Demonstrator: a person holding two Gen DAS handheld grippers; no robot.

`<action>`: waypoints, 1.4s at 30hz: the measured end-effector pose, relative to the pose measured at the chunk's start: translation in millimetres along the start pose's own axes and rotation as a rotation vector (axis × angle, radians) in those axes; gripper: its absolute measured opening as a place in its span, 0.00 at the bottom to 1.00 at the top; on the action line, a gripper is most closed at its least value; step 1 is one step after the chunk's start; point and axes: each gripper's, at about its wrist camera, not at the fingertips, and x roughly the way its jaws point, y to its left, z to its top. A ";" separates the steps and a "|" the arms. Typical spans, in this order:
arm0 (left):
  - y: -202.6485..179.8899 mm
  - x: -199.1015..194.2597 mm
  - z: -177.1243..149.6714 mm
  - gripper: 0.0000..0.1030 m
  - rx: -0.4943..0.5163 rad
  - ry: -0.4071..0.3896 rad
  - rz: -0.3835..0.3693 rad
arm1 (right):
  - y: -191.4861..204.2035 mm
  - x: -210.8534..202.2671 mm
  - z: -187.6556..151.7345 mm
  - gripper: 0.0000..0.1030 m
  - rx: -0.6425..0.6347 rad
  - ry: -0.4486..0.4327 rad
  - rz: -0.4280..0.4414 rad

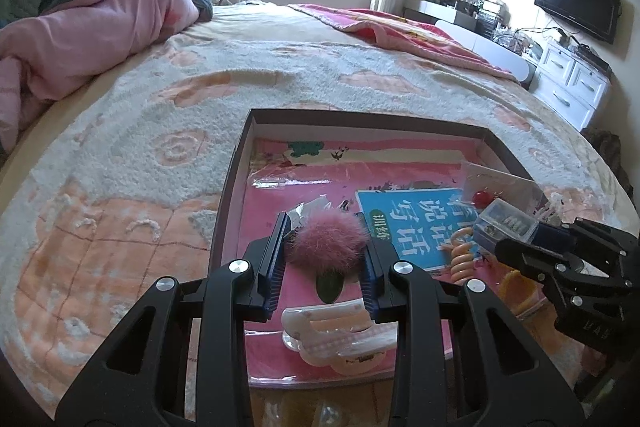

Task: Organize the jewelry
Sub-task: 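Carry the pom-pom and earring box into the box and open both tools, then withdraw both open tools from the box toward the remaining accessories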

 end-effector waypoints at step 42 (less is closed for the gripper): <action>-10.4 -45.4 -21.6 0.75 -0.025 -0.043 0.025 | -1.6 -66.1 -47.2 0.69 0.046 -0.060 0.016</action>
